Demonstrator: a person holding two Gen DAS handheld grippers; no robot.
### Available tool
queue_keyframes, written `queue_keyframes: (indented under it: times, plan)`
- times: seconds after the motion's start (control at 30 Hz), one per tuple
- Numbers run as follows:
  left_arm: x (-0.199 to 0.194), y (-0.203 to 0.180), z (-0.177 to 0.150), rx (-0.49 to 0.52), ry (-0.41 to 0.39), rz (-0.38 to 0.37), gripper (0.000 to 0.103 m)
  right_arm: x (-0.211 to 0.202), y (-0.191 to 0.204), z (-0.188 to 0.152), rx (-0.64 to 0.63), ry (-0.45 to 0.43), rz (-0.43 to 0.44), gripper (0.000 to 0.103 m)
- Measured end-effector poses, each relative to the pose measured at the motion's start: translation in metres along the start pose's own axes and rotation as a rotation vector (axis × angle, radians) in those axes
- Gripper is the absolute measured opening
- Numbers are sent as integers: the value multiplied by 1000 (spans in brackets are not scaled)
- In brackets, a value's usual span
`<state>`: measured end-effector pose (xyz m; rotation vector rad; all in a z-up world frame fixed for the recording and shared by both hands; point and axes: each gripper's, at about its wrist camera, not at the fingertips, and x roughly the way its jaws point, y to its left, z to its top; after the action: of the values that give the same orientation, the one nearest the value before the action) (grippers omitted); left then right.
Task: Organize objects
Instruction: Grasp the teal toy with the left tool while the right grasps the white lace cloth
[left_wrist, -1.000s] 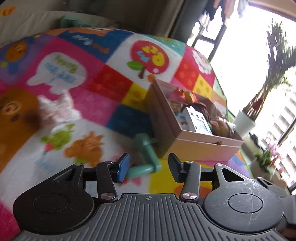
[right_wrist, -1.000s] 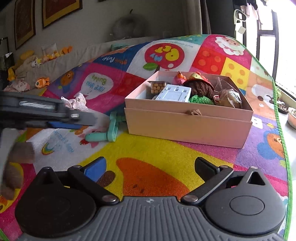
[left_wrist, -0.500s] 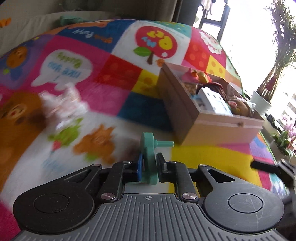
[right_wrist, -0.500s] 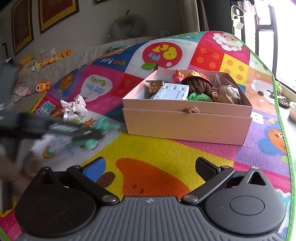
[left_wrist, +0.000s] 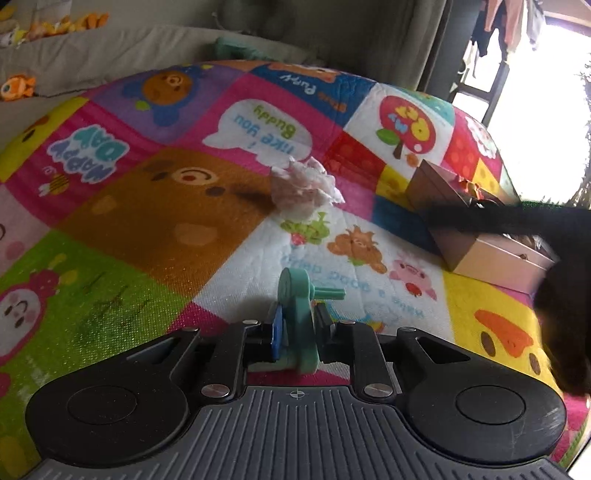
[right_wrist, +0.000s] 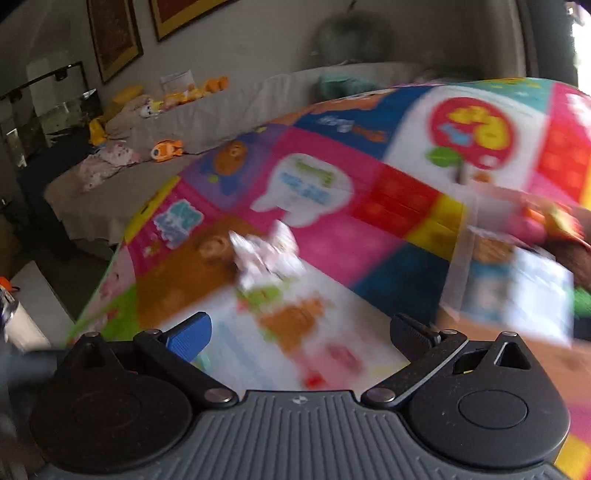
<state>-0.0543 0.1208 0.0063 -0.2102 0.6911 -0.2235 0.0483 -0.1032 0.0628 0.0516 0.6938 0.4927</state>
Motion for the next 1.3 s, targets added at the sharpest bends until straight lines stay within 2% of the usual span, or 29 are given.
queue_keyframes:
  times: [0.1,0.2,0.23,0.3,0.33,0.37,0.47,0.67,0.8,0.9,1.1,1.3]
  plan:
    - [-1,3,-5,2,-22,-18,21,40,17,22,3,30,-11,97]
    - [-1,11,-7,-39,-34,-56,21,80,29,36,-9,73,-43,93]
    - [-1,13,-8,-49,-36,-64,21,91,32,38,-12,89,-48,88]
    - [-1,13,-8,-53,-39,-69,21,111,36,41,-15,136,-51,67]
    - [-1,13,-8,-52,-39,-70,21,119,38,40,-23,166,-49,38]
    - [-1,13,-8,-53,-38,-71,21,125,41,40,-37,201,-51,24]
    - [-1,15,-9,-65,-34,-86,21,106,44,35,-78,170,-53,24]
    - [4,9,-7,-52,-25,-75,20,19,18,2,-76,148,-31,24]
    - [15,-11,-3,-20,5,-108,20,-33,-11,-39,-58,161,-112,24]
    - [23,-37,-3,41,36,-144,20,-66,-32,-63,-31,156,-187,24]
    - [33,-82,-6,128,96,-200,16,-111,-55,-96,48,104,-248,24]
    - [27,-113,-9,218,119,-181,15,-131,-62,-115,65,46,-263,24]
